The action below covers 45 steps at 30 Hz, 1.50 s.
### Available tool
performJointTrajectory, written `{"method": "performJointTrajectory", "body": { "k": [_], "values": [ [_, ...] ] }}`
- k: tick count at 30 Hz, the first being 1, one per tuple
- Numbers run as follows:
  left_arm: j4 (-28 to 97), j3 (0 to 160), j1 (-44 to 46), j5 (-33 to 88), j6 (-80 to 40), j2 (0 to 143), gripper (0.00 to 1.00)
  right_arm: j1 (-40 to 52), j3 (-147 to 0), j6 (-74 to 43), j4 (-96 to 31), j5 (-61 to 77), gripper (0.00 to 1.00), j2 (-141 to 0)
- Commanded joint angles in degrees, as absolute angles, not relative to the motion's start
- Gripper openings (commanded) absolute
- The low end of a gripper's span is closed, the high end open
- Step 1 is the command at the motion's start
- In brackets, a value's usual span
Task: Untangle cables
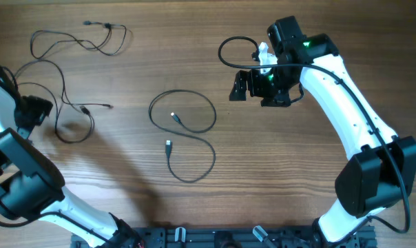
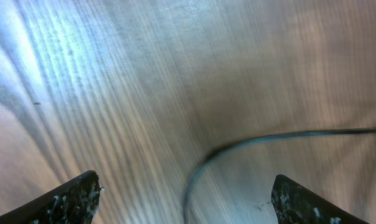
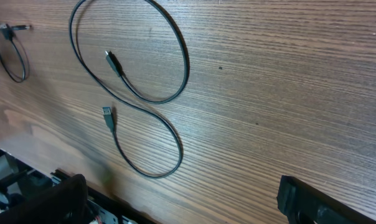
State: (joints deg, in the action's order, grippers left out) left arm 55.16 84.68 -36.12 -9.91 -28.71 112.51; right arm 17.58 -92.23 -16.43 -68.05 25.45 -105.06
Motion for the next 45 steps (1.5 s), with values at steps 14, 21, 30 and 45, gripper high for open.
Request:
{"method": "performJointTrajectory", "body": {
  "k": [14,21,30,45],
  "values": [
    [45.4,69.4,-37.1,0.0,-22.3,113.3,0.7,17.8,-92.1,-16.5,-67.3,24.9,1.0,-105.6],
    [40.0,68.4,-37.1,19.7,-24.0,113.3,0.21,17.8,-92.1,-16.6,-67.2,24.9,1.0,-105.6],
    [32.7,68.4,-37.1,27.6,-30.5,113.3,0.07,17.8,-92.1,-16.6,-68.2,24.9,1.0,-105.6],
    [39.4,75.3,-37.1,30.6,-30.5,88.1,0.85,17.8,-92.1,-16.6,-68.6,24.9,1.0,-105.6]
  ]
}}
